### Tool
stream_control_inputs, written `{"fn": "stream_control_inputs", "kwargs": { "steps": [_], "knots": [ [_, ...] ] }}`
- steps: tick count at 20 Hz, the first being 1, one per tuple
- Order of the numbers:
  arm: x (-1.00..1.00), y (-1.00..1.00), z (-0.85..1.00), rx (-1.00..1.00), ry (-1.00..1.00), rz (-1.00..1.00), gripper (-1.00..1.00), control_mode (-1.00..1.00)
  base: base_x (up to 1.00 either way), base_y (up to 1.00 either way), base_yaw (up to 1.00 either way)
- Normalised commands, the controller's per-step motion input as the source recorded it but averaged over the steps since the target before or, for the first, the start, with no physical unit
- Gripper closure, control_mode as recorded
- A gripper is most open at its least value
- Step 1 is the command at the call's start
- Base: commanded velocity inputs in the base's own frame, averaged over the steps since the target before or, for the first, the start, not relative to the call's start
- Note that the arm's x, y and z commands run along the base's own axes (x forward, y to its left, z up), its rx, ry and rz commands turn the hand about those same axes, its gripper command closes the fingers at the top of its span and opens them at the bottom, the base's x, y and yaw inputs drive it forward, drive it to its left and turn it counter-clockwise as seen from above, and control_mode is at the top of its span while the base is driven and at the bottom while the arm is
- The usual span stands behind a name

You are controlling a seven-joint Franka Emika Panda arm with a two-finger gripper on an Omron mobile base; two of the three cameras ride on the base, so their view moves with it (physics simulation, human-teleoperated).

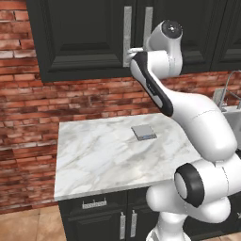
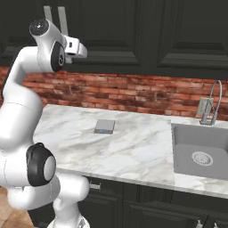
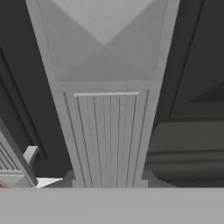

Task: Pick the dish brush and dish brush from the cabinet and place them on the counter.

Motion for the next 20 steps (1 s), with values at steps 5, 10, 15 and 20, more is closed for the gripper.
{"fn": "stream_control_inputs", "kwargs": {
  "steps": [5, 10, 15, 20],
  "knots": [
    [-0.12, -0.09, 0.05, 0.04, -0.04, 0.02, 1.0, -1.0, 0.0, 0.0, 0.0],
    [-0.15, -0.13, 0.05, 0.05, -0.02, 0.03, 1.0, -1.0, 0.0, 0.0, 0.0],
    [-0.15, -0.18, 0.04, 0.05, -0.01, 0.04, 1.0, -1.0, 0.0, 0.0, 0.0],
    [-0.17, -0.18, 0.02, 0.04, -0.01, 0.04, 1.0, -1.0, 0.0, 0.0, 0.0]
  ]
}}
